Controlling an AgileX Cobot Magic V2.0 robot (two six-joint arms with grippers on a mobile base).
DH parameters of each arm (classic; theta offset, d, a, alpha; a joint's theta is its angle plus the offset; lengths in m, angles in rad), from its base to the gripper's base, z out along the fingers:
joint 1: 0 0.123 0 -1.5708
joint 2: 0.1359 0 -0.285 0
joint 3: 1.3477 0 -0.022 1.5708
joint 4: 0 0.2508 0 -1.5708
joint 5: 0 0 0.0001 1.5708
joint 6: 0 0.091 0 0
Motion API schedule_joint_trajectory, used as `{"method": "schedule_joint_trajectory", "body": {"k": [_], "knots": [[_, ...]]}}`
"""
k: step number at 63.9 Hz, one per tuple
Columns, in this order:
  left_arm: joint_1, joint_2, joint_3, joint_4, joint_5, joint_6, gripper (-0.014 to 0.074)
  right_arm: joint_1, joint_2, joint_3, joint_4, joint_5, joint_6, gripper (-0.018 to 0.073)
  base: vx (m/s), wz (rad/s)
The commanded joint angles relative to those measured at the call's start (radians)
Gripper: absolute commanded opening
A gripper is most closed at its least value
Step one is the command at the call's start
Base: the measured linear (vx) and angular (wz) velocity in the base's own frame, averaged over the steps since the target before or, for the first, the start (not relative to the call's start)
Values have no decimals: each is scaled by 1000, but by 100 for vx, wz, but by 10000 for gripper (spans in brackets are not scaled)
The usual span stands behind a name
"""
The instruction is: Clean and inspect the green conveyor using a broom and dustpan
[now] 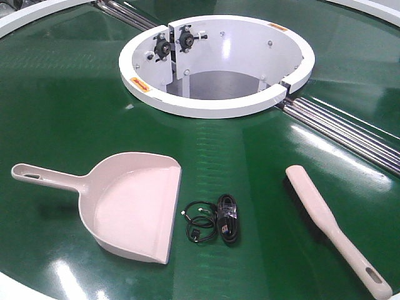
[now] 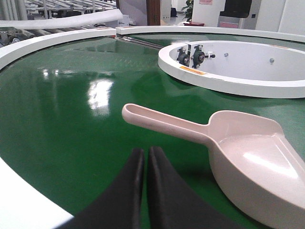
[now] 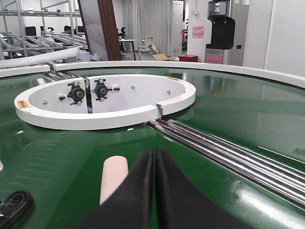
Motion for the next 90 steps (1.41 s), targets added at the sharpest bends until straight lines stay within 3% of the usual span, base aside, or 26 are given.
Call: {"method": "schedule_joint_trajectory", "body": {"k": [1, 26, 32, 39, 47, 56, 76, 90], "knots": [[0, -14, 32, -2, -78, 0, -6, -4, -18, 22, -7, -80, 0, -10, 0, 0], [0, -15, 29, -2, -95, 0, -6, -4, -18, 22, -7, -80, 0, -10, 0, 0], [0, -15, 28, -3, -167, 0, -6, -4, -18, 22, -7, -80, 0, -10, 0, 0], [-1, -15, -6, -3, -328, 0, -6, -4, -18, 22, -7, -80, 0, -10, 0, 0], [-1, 8, -124, -3, -331, 0, -6, -4, -18, 22, -6, -80, 0, -10, 0, 0], [-1, 124, -292, -3, -214, 0, -6, -4, -18, 22, -4, -80, 0, -10, 0, 0], [-1, 515, -562, 6, 223, 0, -6, -4, -18, 22, -4, -80, 0, -10, 0, 0], [-1, 628, -556, 5, 244, 0, -6, -4, -18, 22, -3, -80, 0, -10, 0, 0]]}}
